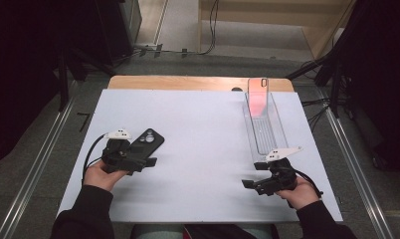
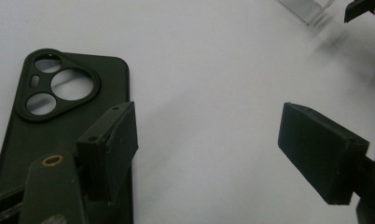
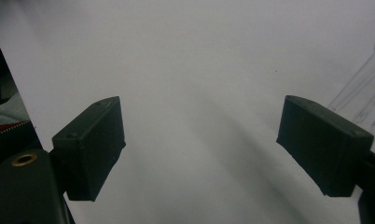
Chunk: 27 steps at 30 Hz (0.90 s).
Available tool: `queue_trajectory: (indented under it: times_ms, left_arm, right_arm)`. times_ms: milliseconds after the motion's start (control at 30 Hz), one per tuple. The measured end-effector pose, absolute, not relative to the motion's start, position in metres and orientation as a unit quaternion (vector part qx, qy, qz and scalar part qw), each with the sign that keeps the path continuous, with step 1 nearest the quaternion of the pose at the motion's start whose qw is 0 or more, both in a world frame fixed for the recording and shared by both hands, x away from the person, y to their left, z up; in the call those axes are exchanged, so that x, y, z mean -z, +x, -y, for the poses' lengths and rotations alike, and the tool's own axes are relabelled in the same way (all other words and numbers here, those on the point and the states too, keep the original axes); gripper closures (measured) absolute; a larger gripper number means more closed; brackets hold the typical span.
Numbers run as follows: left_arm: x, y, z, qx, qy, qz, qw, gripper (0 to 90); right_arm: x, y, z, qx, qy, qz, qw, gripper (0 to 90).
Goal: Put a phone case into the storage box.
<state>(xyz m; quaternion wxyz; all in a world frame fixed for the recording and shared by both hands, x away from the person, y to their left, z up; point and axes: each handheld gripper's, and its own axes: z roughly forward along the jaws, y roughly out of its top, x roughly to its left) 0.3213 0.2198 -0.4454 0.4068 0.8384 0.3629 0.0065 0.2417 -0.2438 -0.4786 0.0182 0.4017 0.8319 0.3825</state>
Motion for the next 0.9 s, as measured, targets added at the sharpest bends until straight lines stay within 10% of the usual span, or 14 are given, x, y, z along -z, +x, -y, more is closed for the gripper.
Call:
queue_trajectory:
  times_ms: [133, 900]
  left_arm:
    - [0.439, 0.325, -0.221, -0.024, 0.835, -0.356, 0.419, 0.0]
    - [0.448, 0.358, -0.234, -0.062, 0.845, -0.369, 0.381, 13.9]
  right_arm:
    - [0.479, 0.242, 0.244, -0.382, 0.401, -0.833, 0.018, 13.1]
    - [0.478, 0.243, 0.245, -0.384, 0.406, -0.829, 0.019, 13.1]
